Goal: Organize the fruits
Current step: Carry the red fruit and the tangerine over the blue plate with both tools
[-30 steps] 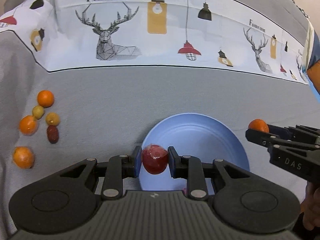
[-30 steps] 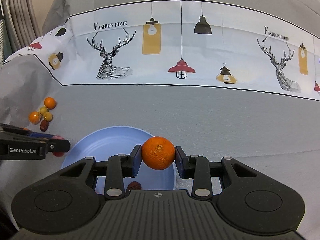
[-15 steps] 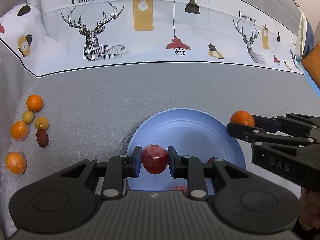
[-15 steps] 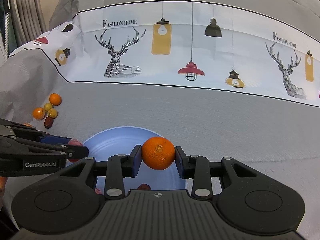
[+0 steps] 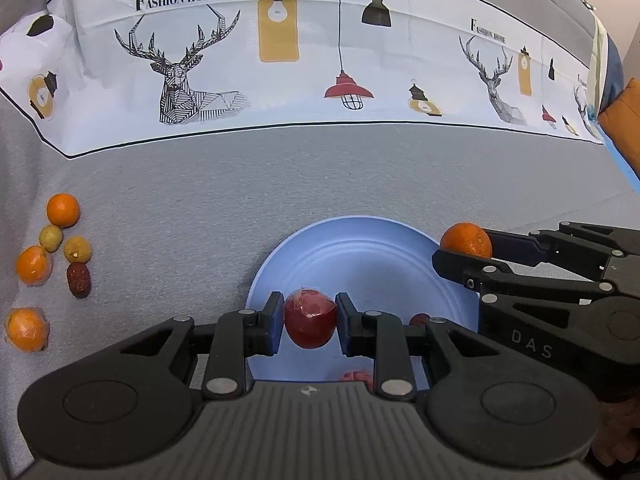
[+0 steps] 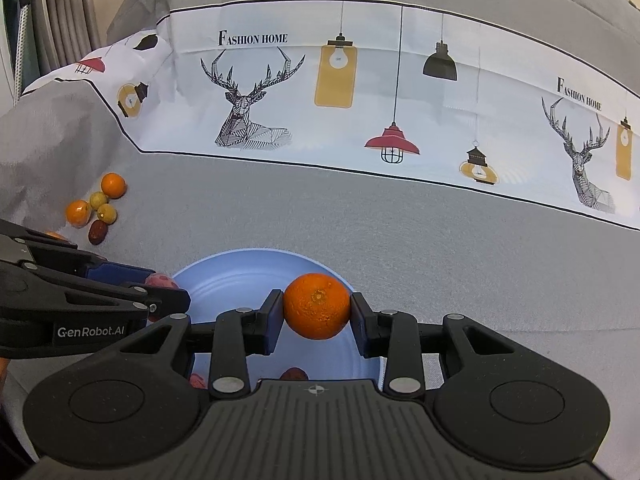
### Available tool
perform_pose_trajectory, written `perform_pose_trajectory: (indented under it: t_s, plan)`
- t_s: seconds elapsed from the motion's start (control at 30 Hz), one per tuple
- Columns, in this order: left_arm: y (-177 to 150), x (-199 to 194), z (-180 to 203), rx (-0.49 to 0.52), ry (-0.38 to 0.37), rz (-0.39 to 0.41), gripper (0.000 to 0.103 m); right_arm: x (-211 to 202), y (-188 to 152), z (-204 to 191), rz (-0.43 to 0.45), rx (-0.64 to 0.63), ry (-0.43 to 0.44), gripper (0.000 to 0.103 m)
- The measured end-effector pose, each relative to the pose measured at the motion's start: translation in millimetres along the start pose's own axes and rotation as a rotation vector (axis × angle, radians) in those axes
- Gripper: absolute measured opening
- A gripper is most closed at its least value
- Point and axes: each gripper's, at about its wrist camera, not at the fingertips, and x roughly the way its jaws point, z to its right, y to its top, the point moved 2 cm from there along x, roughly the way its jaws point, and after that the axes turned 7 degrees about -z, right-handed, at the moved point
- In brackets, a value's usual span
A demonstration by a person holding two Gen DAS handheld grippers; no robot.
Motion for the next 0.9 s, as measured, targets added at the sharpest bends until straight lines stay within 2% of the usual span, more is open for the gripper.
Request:
perform_pose_trajectory:
  t_s: [0.9]
  plan:
    - [-0.7, 2.5, 6.2, 0.02, -0.002, 0.002, 0.03, 4.4, -0.3, -3.7, -0.005, -0.016, -0.006, 0.037]
